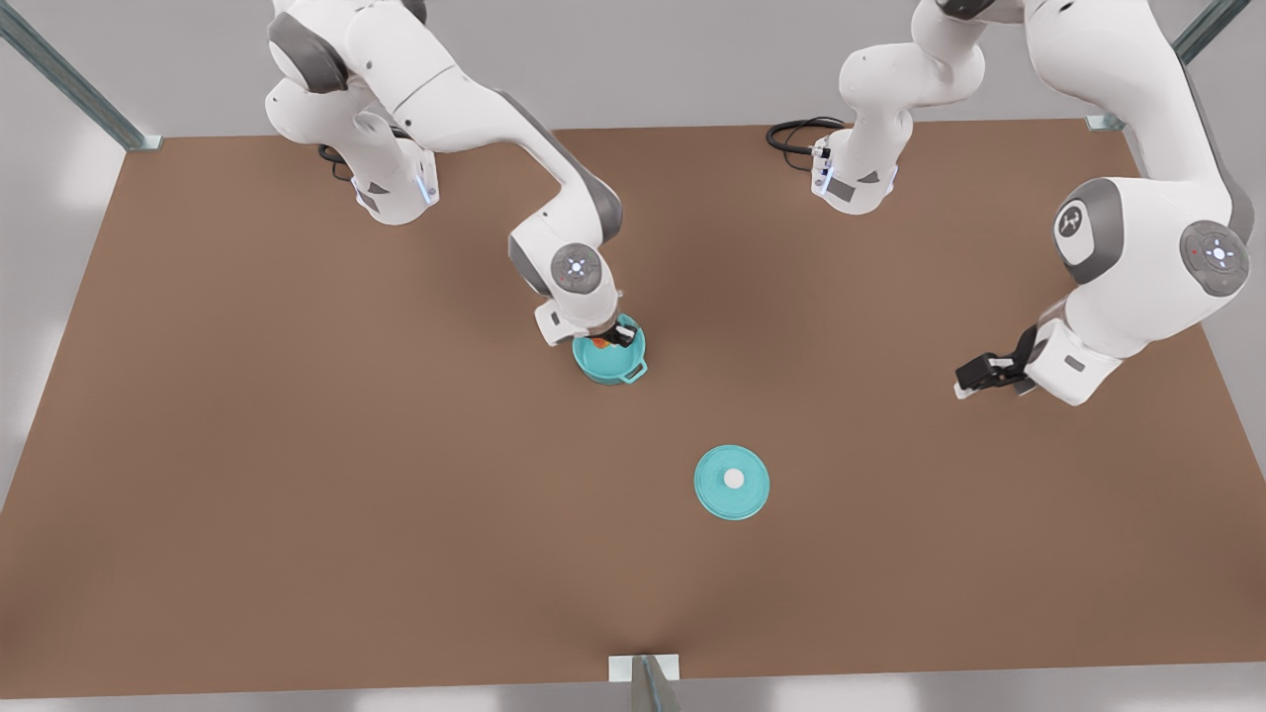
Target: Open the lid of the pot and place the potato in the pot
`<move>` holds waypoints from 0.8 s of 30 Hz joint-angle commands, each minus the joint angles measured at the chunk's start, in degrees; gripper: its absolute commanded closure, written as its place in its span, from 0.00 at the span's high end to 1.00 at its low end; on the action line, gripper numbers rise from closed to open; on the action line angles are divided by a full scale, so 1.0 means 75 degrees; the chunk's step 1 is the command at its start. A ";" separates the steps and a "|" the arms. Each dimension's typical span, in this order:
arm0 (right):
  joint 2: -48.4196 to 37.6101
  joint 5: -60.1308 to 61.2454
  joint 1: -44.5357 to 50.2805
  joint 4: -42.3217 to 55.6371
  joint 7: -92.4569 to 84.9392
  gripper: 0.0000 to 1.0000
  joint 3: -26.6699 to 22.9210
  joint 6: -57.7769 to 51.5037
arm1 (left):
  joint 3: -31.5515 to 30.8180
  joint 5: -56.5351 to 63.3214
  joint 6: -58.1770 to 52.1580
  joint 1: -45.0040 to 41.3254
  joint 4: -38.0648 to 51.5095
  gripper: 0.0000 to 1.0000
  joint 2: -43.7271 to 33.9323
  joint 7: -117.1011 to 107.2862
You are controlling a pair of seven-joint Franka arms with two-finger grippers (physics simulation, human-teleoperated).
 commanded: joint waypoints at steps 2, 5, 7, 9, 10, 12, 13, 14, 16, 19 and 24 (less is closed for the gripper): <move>0.0234 -0.0006 -0.0004 0.0106 0.2975 0.44 -0.0025 0.0388 | 0.0001 -0.0042 -0.0325 0.0003 -0.0028 1.00 -0.0019 0.0441; 0.0398 0.0006 0.0008 0.0282 0.2975 0.44 -0.0036 0.0388 | 0.0001 -0.0042 -0.0325 0.0003 -0.0017 1.00 -0.0007 0.0441; 0.0551 0.0041 0.0031 0.0387 0.2975 0.44 -0.0025 0.0388 | 0.0001 -0.0042 -0.0325 0.0003 -0.0017 1.00 0.0004 0.0441; 0.0680 0.0052 0.0125 0.0481 0.2975 0.44 -0.0025 0.0388 | 0.0001 -0.0042 -0.0325 0.0003 -0.0017 1.00 0.0016 0.0441; 0.0680 0.0041 0.0137 0.0481 0.2905 0.69 -0.0025 0.0388 | -0.0010 -0.0042 -0.0325 -0.0009 -0.0017 1.00 0.0016 0.0441; 0.0680 0.0017 0.0137 0.0481 0.2799 1.00 -0.0025 0.0377 | -0.0010 -0.0042 -0.0325 0.0003 -0.0017 1.00 0.0016 0.0441; 0.0668 0.0006 0.0137 0.0481 0.2799 1.00 -0.0036 0.0388 | -0.0010 -0.0042 -0.0325 -0.0009 -0.0017 1.00 0.0040 0.0441; 0.0633 -0.0006 0.0137 0.0481 0.2787 1.00 -0.0048 0.0365 | -0.0010 -0.0042 -0.0325 -0.0009 -0.0017 1.00 0.0028 0.0441; 0.0094 -0.0076 0.0113 0.0411 0.2308 1.00 -0.0422 -0.0185 | -0.0010 -0.0042 -0.0325 -0.0009 -0.0017 1.00 0.0028 0.0441; -0.0913 -0.0533 0.0090 0.0364 -0.0688 1.00 -0.2646 -0.2083 | -0.0010 -0.0042 -0.0325 -0.0009 -0.0017 1.00 0.0028 0.0441; -0.2284 -0.0721 0.0066 0.0106 -0.7852 1.00 -0.6598 -0.3034 | -0.0022 -0.0042 -0.0325 -0.0009 -0.0017 1.00 0.0028 0.0441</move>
